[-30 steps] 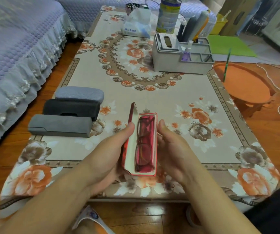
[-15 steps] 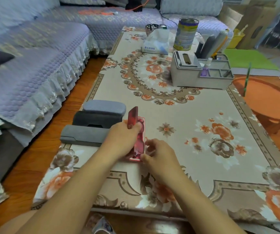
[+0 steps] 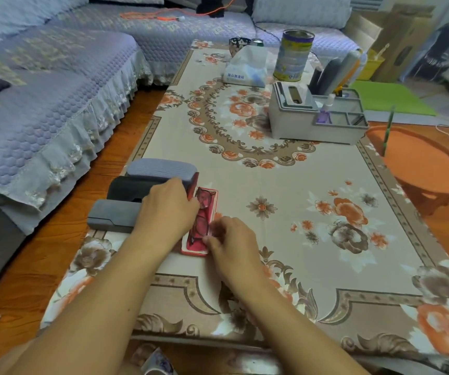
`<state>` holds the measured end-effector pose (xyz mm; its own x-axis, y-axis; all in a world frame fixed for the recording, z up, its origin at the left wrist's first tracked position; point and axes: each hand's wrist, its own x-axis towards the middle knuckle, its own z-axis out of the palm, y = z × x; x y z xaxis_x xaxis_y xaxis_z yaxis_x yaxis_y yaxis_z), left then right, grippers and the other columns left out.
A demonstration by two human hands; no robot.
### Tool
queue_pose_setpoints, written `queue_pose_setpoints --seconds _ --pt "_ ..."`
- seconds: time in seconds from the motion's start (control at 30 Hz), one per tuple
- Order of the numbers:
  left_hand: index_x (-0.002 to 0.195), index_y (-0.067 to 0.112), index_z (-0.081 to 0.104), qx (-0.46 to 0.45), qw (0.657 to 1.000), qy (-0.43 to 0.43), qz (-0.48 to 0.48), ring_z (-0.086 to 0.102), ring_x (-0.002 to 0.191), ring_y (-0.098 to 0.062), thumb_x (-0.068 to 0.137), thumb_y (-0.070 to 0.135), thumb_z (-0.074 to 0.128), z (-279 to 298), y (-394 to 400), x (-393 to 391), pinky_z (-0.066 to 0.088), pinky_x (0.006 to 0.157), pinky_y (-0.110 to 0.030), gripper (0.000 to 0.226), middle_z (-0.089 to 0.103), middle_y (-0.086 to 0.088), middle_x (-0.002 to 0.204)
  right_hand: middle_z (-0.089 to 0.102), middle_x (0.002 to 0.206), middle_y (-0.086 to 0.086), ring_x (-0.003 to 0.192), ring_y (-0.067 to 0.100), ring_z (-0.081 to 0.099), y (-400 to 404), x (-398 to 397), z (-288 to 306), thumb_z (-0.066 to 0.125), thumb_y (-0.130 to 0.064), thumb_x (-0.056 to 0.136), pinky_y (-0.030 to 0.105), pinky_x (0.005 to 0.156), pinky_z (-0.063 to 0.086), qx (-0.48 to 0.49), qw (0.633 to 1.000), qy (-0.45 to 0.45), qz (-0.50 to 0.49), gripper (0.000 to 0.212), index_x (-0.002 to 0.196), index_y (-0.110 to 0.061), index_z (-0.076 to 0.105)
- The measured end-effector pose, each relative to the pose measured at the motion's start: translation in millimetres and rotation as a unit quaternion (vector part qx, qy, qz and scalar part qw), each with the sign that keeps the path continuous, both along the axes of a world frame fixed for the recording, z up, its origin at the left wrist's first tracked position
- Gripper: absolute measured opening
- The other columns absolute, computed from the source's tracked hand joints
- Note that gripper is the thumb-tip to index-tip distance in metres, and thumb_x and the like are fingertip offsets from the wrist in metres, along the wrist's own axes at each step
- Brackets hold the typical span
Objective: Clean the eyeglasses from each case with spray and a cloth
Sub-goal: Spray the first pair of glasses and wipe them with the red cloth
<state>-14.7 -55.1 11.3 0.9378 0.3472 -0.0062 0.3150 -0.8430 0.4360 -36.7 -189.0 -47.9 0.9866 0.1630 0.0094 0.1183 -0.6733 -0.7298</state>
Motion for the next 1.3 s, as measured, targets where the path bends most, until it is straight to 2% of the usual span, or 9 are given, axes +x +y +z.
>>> queue_pose_setpoints --seconds 0.1,0.23,0.4,0.67,0.77,0.83,0.93,1.17,1.3 --pt "0.097 0.016 0.055 -0.043 0.999 0.022 -0.003 0.057 0.078 -0.02 0.096 0.04 0.06 3.1 1.8 -1.8 0.04 0.062 -0.035 0.024 0.063 -0.003 0.09 0.058 0.09 -0.003 0.084 0.017 0.052 -3.6 -3.5 1.2 0.068 -0.028 0.092 0.03 0.069 0.033 -0.03 0.999 -0.006 -0.011 0.013 0.092 -0.019 0.059" --pt "0.094 0.02 0.053 -0.042 0.999 0.019 -0.01 0.057 0.072 -0.015 0.098 0.042 0.056 8.3 0.8 -7.4 0.043 0.057 -0.033 0.022 0.062 0.0 0.084 0.067 0.092 0.002 0.088 0.024 0.059 -3.1 -6.8 7.0 0.061 -0.032 0.097 0.037 0.073 0.045 -0.086 0.996 -0.018 -0.001 0.018 0.094 -0.015 0.064" --pt "0.088 0.026 0.058 -0.057 0.998 -0.018 0.008 0.058 0.077 -0.017 0.099 0.035 0.053 16.8 19.2 -13.7 0.046 0.067 -0.035 0.015 0.064 0.001 0.084 0.063 0.069 0.006 0.064 0.025 0.057 1.1 -0.8 4.5 0.061 -0.031 0.093 0.034 0.059 0.046 -0.105 0.994 0.032 -0.024 0.029 0.074 -0.009 0.066" --pt "0.086 0.025 0.065 -0.084 0.996 -0.042 0.008 0.06 0.075 -0.011 0.099 0.029 0.055 22.4 26.0 -30.3 0.047 0.065 -0.032 0.017 0.065 0.005 0.079 0.066 0.054 -0.001 0.053 0.009 0.056 -15.1 13.4 19.2 0.071 -0.024 0.089 0.029 0.059 0.046 0.116 0.978 0.143 -0.098 0.028 0.067 -0.008 0.072" --pt "0.08 0.023 0.067 -0.146 0.985 -0.09 0.005 0.061 0.065 -0.014 0.098 0.023 0.058 27.0 9.0 -36.3 0.049 0.06 -0.031 0.02 0.064 0.003 0.067 0.066 0.056 0.001 0.053 0.013 0.055 -26.9 5.6 35.5 0.072 -0.021 0.091 0.031 0.058 0.047 0.192 0.964 0.159 -0.097 0.025 0.072 -0.006 0.072" --pt "0.081 0.02 0.069 -0.252 0.959 -0.128 0.027 0.061 0.058 -0.017 0.097 0.021 0.059 31.3 -8.8 -43.7 0.049 0.055 -0.031 0.019 0.065 0.001 0.062 0.065 0.06 0.005 0.054 0.014 0.055 -44.2 -6.1 50.8 0.073 -0.017 0.092 0.029 0.054 0.045 0.249 0.948 0.165 -0.109 0.021 0.078 -0.002 0.072" --pt "0.09 0.017 0.069 -0.491 0.865 -0.084 0.065 0.054 0.052 -0.014 0.099 0.02 0.056 31.7 -42.7 -61.5 0.043 0.048 -0.027 0.016 0.06 0.002 0.063 0.064 0.059 0.002 0.051 0.011 0.054 -79.3 -27.4 69.5 0.072 -0.014 0.092 0.023 0.05 0.045 0.287 0.937 0.136 -0.144 0.015 0.08 -0.005 0.073" --pt "0.112 0.004 0.07 -0.717 0.69 0.086 0.054 0.06 0.069 -0.02 0.101 0.015 0.056 12.5 -112.8 -81.1 0.043 0.058 -0.03 0.021 0.074 -0.016 0.093 0.068 0.063 0.002 0.055 0.014 0.058 -118.2 -56.6 51.7 0.073 -0.017 0.091 0.032 0.056 0.046 0.272 0.94 0.048 -0.2 0.017 0.074 -0.018 0.073" --pt "0.105 0.006 0.072 -0.725 0.685 0.074 0.029 0.063 0.076 -0.021 0.101 0.012 0.055 12.1 -118.1 -76.0 0.048 0.069 -0.034 0.019 0.075 -0.018 0.096 0.069 0.066 0.0 0.06 0.016 0.061 -122.3 -60.0 42.6 0.074 -0.022 0.09 0.035 0.06 0.048 0.265 0.943 0.033 -0.199 0.014 0.076 -0.023 0.073"
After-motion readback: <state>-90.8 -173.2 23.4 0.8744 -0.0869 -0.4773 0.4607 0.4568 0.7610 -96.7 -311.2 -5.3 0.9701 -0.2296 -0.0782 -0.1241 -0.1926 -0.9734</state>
